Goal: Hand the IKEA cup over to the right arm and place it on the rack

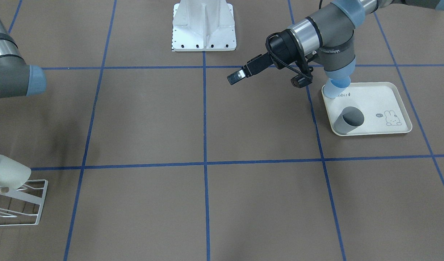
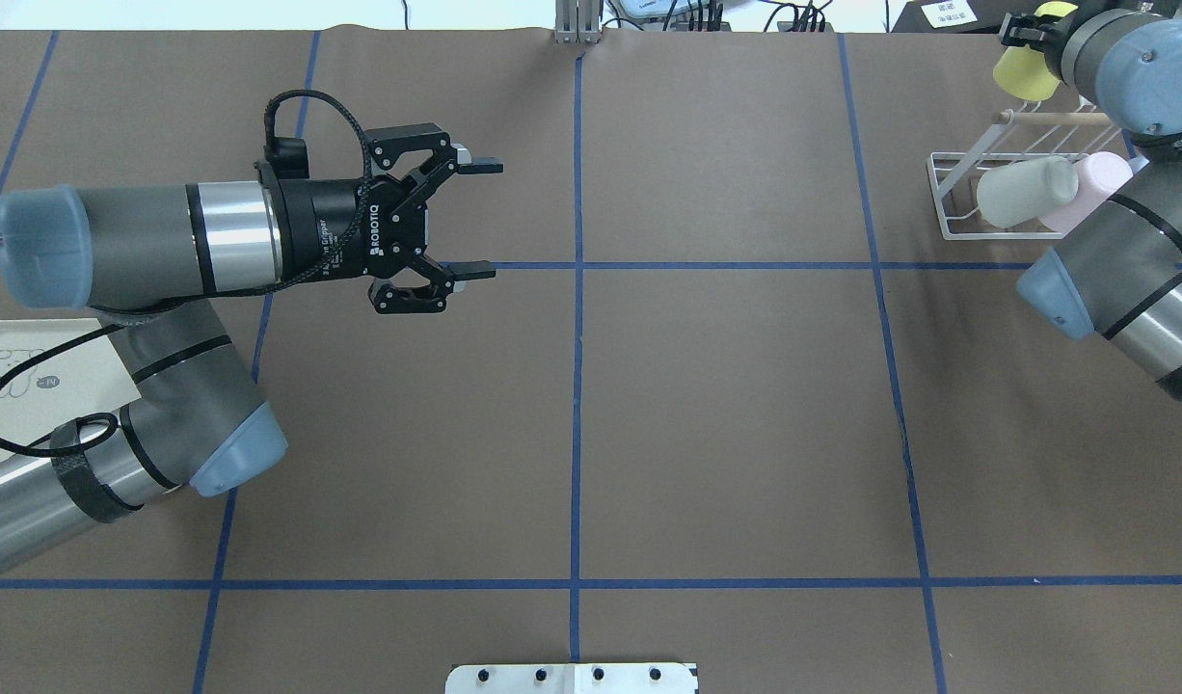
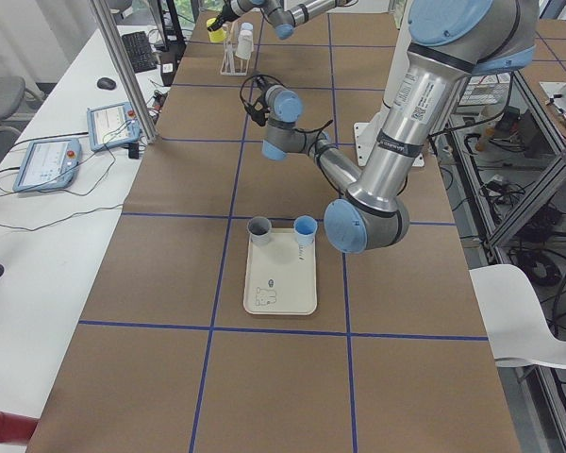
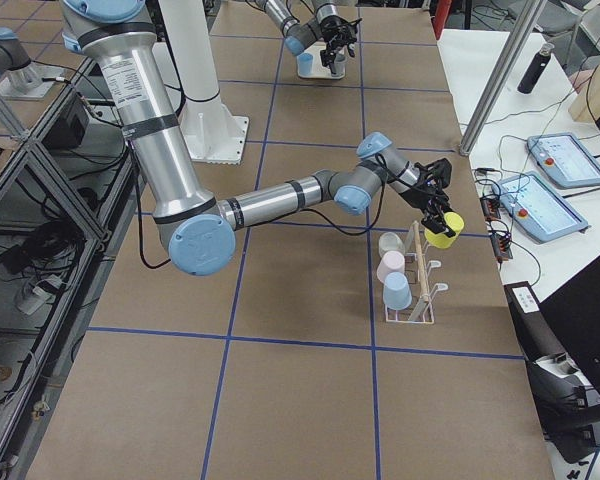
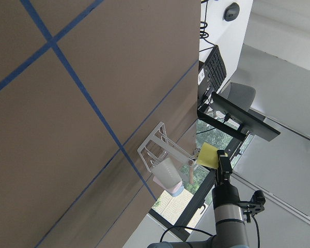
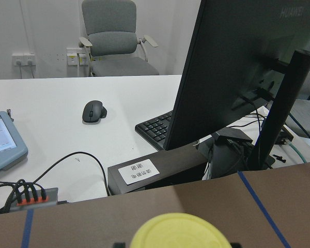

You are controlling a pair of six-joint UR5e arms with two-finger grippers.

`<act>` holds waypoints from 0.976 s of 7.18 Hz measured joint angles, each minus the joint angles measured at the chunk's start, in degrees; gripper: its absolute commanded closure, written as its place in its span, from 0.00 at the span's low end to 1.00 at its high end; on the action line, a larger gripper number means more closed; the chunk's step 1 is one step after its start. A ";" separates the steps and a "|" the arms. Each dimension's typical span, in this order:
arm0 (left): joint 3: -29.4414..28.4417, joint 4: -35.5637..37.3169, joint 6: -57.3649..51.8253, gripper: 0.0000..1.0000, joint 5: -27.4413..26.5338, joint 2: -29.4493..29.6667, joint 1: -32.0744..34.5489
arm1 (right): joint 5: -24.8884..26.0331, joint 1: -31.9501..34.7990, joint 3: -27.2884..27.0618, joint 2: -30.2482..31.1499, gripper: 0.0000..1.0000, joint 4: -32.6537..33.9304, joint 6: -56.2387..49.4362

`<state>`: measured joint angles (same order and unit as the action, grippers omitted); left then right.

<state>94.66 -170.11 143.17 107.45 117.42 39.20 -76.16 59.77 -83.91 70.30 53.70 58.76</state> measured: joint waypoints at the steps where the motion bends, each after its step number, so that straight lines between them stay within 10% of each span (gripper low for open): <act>1: -0.03 0.00 0.00 0.00 0.02 0.00 0.00 | 0.12 -0.04 0.13 0.33 0.37 0.00 0.07; 3: -0.14 0.01 0.00 0.00 0.04 0.00 0.00 | 0.14 -0.44 0.11 1.13 0.08 0.00 0.20; 7: 0.69 -0.08 -11.65 0.00 1.20 -5.35 1.72 | 0.04 -1.34 -1.84 1.65 0.02 -0.61 1.81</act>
<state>95.35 -170.19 131.52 108.65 112.07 40.92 -76.12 58.43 -85.75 71.96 53.09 60.57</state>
